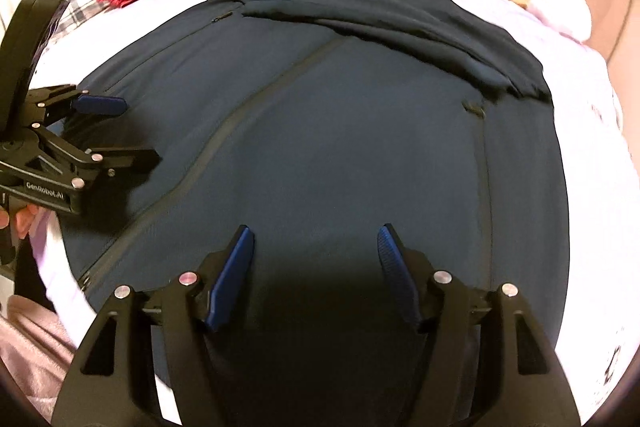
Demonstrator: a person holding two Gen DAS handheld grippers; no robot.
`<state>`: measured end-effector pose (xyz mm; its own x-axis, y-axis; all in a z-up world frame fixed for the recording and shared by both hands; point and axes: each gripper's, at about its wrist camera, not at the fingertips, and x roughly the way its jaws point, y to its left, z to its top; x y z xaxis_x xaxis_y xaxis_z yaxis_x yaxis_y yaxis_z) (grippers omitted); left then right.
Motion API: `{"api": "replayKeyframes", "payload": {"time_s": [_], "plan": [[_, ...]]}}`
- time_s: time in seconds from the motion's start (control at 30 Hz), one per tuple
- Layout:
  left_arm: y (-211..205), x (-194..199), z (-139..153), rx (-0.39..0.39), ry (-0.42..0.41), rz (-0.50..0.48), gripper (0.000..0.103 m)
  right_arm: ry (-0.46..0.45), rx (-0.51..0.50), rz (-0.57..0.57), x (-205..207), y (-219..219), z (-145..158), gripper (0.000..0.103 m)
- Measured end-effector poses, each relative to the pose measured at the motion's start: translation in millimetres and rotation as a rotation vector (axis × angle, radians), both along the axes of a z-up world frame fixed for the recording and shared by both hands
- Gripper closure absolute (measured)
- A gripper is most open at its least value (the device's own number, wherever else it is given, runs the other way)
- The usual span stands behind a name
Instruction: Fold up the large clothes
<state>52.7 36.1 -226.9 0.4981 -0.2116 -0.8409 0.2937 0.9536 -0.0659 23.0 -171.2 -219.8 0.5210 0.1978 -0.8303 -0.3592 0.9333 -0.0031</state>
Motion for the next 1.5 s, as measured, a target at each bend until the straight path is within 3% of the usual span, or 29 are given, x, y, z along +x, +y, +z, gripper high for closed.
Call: {"api": "replayKeyframes", "payload": {"time_s": [0.23,0.6,0.87,1.1,1.23,1.5], "plan": [[10,-16,2,-0.021,0.004,0.012,0.002,0.021,0.043,-0.060,-18,-26,2,0.037],[38,-42,21,-0.021,-0.016,0.078,0.002,-0.013,-0.006,-0.122,-45,-49,20,0.037],[0,-41,36,-0.025,-0.062,-0.009,0.002,-0.062,0.068,-0.006,-38,-6,34,0.037],[-29,-27,13,0.045,-0.044,-0.045,0.002,-0.050,0.052,0.071,-23,38,19,0.037],[-17,-32,4,0.017,-0.032,-0.031,0.002,-0.018,0.032,0.064,-20,38,4,0.037],[-5,-35,2,0.013,-0.030,-0.010,0.002,0.006,0.069,0.006,-28,11,3,0.037]]}}
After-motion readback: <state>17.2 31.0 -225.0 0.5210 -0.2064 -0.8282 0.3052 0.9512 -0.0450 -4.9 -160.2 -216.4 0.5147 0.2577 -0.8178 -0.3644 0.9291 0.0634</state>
